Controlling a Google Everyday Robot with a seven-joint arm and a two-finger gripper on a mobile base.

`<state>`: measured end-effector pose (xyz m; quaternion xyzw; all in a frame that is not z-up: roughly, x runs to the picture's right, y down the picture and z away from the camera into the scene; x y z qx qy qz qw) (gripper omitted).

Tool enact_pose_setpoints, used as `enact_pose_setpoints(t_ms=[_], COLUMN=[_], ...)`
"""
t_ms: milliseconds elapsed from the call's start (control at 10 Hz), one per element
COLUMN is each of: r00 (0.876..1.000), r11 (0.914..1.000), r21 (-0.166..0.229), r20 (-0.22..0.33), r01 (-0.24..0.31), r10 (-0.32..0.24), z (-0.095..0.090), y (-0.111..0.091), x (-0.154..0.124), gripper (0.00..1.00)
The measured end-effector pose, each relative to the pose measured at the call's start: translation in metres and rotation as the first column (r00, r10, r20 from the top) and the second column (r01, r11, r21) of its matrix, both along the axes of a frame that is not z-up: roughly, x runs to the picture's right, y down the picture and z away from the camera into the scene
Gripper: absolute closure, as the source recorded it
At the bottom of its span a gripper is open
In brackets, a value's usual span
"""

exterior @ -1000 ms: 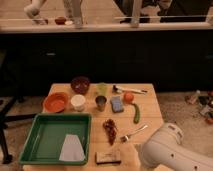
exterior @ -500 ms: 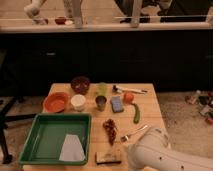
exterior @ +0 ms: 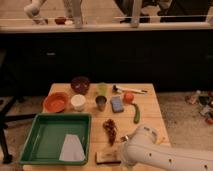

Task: Place eraser in paper cup

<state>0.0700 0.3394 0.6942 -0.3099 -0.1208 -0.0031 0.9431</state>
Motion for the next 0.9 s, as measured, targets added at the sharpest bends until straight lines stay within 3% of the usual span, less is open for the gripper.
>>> enact_pose_setpoints(t_ms=[400, 900], r00=[1.0, 1.0], r11=[0.9999, 0.9998], r21=[-0.016, -0.019], r20=[-0.029, -0.031], r01=[-0.006, -0.006], r10=[0.005, 0.005], z=[0.018, 0.02], y=[0.006, 0.007], x=[-0.002, -0.003], gripper=[0.2, 0.2])
